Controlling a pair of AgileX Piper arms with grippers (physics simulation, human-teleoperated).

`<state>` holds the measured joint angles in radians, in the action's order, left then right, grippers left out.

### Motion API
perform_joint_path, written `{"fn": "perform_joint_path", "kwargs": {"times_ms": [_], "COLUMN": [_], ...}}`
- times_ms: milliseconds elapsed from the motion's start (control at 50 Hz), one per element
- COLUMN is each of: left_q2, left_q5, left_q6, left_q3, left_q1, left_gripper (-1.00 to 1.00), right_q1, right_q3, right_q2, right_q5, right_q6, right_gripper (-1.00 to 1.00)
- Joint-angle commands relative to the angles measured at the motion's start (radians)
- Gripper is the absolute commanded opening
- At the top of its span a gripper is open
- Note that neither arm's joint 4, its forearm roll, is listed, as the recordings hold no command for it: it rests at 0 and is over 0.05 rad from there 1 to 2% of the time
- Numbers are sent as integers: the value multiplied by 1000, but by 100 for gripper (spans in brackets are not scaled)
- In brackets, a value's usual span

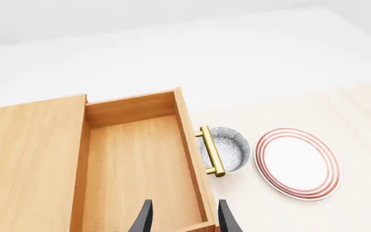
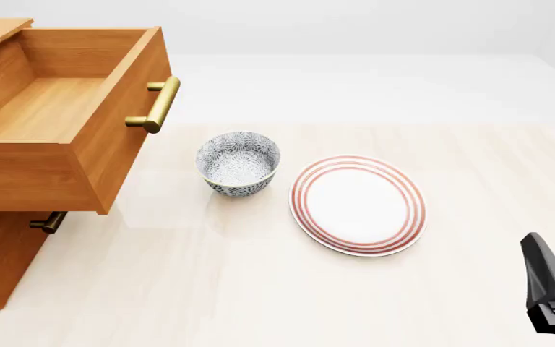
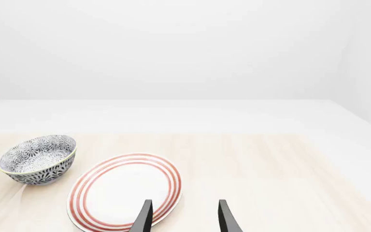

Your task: Open the top drawer of the cabinet.

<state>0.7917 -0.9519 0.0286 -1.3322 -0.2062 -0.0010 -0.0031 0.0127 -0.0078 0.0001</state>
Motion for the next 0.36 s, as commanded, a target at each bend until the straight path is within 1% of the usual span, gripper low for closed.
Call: {"fn": "perform_joint_path", "kwargs": {"times_ms": [20,220,360], "left_q2": [-37,-33,-20], "left_q5": [-31,-28,-37], "left_q6": [5,27,44], "left_q3": [-28,-52,-93], "left_q1": [16,7,6], "left_gripper": [100,100,100], "right_q1": [0,0,0], "right_q3": [0,0,0], "right_q2": [0,0,0], "right_q5": [0,0,0], "right_q6": [0,0,0], "right_gripper": [100,100,100]}}
